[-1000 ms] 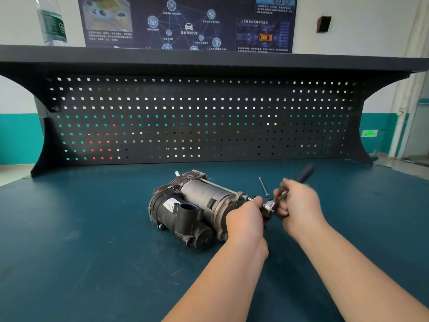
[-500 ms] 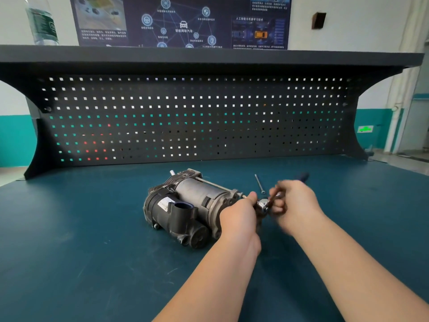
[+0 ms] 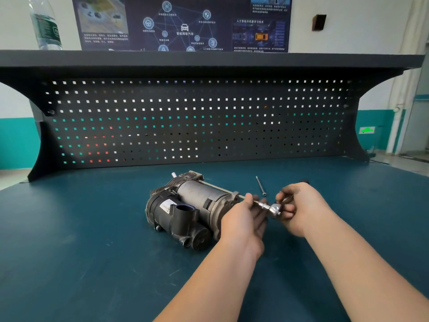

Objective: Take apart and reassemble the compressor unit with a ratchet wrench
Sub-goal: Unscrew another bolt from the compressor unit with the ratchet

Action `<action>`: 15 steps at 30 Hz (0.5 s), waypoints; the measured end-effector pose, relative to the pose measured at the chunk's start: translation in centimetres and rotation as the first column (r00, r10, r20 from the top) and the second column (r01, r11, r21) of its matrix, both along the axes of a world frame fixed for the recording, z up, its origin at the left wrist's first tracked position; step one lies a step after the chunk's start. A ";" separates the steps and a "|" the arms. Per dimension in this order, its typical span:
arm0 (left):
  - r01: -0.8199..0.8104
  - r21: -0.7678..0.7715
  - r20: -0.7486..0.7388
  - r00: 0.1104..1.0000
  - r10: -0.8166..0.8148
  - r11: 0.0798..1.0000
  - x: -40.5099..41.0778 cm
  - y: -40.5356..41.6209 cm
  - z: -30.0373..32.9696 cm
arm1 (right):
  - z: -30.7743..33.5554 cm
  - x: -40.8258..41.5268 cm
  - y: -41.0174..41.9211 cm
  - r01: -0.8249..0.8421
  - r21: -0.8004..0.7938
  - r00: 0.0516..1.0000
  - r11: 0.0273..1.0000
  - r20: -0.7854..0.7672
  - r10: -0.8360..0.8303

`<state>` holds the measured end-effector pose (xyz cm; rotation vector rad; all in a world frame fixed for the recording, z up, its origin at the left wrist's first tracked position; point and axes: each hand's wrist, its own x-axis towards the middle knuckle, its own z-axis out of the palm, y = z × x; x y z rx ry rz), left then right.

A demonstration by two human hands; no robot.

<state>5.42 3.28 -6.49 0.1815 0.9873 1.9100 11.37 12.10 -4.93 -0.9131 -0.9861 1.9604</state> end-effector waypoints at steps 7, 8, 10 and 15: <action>0.218 -0.060 -0.065 0.973 -0.222 0.974 2.5 -0.2 -0.2 | 1.4 4.7 3.4 -0.276 0.133 0.959 0.952 0.104 0.263; 0.254 -0.069 -0.080 0.963 -0.259 0.965 2.6 -0.3 -0.2 | 1.4 5.3 3.8 -0.330 0.167 0.943 0.929 0.111 0.315; 0.351 -0.095 -0.110 0.926 -0.360 0.932 3.0 -0.6 -0.2 | 1.2 6.6 4.7 -0.465 0.252 0.882 0.849 0.046 0.470; 0.593 -0.131 -0.132 0.784 -0.607 0.794 4.3 -1.3 -0.1 | 0.4 8.5 4.5 -0.672 0.563 0.360 0.480 -0.319 0.877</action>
